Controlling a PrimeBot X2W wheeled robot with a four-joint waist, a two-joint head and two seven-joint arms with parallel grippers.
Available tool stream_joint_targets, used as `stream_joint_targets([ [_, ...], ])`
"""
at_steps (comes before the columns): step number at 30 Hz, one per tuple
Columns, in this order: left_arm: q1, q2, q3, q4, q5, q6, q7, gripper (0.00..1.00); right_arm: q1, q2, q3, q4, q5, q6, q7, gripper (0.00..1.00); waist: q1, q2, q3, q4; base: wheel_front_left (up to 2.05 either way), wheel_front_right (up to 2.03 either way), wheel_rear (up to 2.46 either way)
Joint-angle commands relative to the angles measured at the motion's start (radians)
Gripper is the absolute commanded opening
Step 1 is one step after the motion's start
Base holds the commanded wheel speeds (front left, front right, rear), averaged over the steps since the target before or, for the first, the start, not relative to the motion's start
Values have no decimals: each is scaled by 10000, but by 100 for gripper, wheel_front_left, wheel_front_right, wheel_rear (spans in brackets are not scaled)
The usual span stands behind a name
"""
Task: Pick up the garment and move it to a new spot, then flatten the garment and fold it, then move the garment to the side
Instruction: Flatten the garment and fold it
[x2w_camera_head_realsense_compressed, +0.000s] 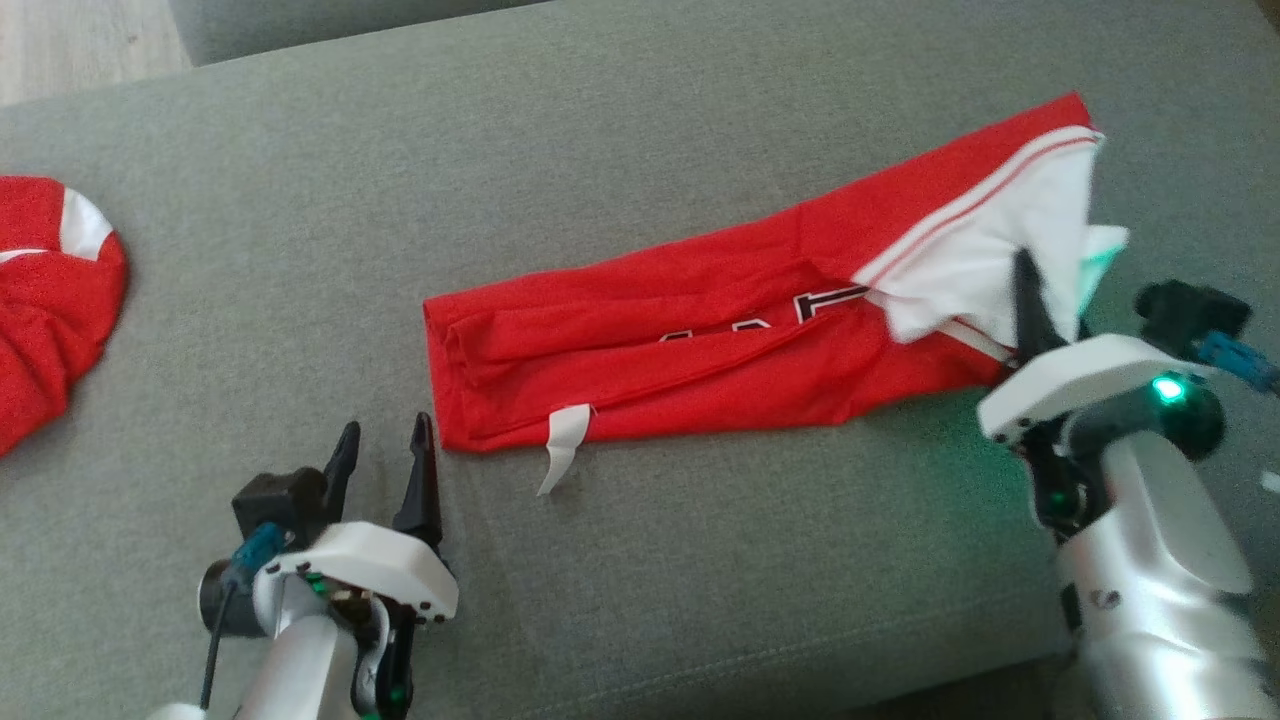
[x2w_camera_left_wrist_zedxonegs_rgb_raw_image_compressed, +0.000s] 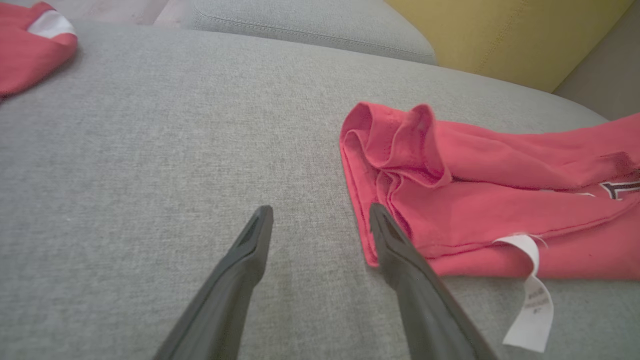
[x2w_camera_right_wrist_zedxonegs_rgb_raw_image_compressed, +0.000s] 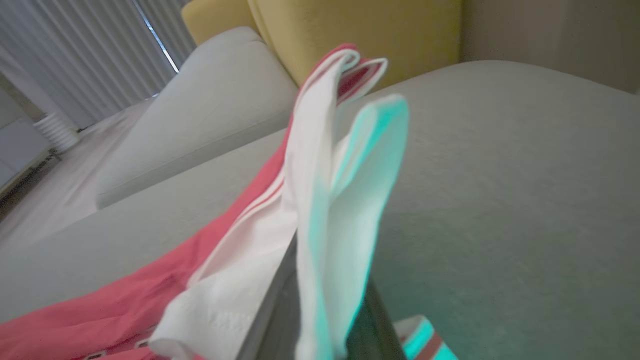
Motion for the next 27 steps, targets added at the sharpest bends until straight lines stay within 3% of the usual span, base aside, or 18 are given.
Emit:
stream_joint_targets([
  [1,-372,80,258,-211,-75,-15,-124,100,-249,124,347,-455,93,39,17,0,0,0,-8,22,0,0,0],
  [7,-330,80,161,-93,-90,-28,-124,100,53,285,1900,-1763,999,39,636,0,0,0,-99,589,0,0,0],
  [14,-114,80,-37,3,-225,3,-124,100,460,335,3477,-2772,1658,39,1425,0,0,0,-252,1878,0,0,0],
  [25,173,80,-468,-29,-446,85,-124,100,507,348,4545,-2146,2132,39,1364,0,0,0,-369,3672,0,0,0],
  [26,182,80,-493,-44,-462,99,-124,100,477,348,4584,-2019,2185,39,1317,5,0,0,-359,3746,0,0,0],
  [27,197,80,-529,-76,-493,137,-124,100,387,348,4641,-1783,2296,39,1183,100,0,0,-336,3827,0,0,0],
])
